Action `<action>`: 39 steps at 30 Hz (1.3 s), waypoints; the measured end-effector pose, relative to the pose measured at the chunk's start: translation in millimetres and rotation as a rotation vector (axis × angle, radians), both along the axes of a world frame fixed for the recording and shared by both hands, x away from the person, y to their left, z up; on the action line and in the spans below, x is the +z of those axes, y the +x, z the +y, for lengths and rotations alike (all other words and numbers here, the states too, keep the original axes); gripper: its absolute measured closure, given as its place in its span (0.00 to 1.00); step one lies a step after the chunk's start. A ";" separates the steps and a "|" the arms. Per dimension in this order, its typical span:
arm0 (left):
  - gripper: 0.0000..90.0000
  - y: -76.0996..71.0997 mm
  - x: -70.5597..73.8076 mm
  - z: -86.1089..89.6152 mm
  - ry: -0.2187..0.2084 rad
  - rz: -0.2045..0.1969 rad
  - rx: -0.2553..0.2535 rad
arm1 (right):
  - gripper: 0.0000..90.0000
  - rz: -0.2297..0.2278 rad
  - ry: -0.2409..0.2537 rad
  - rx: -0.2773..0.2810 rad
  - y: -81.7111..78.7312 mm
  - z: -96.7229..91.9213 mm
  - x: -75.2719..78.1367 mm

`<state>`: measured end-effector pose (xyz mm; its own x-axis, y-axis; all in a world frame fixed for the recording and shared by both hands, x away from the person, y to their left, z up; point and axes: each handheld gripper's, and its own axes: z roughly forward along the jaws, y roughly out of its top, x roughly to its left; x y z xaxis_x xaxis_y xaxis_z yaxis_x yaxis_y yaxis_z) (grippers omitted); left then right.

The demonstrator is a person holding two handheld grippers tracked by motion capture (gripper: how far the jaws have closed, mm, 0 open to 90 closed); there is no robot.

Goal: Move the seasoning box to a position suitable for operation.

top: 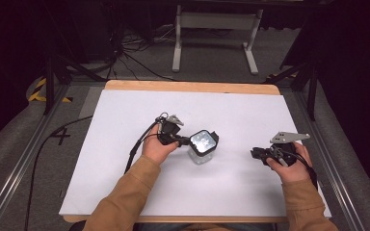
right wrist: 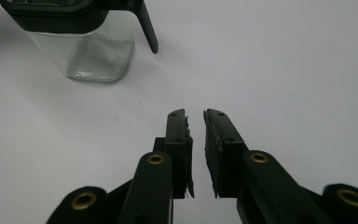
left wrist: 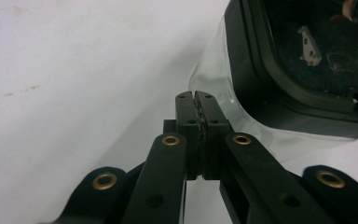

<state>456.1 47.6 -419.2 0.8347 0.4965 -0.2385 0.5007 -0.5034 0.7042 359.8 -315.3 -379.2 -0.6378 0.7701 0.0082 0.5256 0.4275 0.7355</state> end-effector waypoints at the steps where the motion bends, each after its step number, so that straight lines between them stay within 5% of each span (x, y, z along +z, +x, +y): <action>1: 0.99 -1.3 0.9 -0.7 0.005 0.012 -0.006 | 0.89 -0.001 0.006 -0.001 0.1 0.5 -0.2; 26: 1.00 -25.7 10.5 -24.9 0.176 0.108 -0.208 | 0.89 0.005 -0.001 0.017 2.6 4.1 -0.2; 39: 1.00 -35.3 10.8 -40.4 0.215 0.122 -0.299 | 0.89 -0.004 -0.009 0.029 2.9 6.6 -0.9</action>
<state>420.8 7.3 -408.3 0.9221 0.2848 -0.2618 0.3828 -0.7695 0.5111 362.7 -308.8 -380.1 -0.6597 0.7515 -0.0010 0.5102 0.4487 0.7337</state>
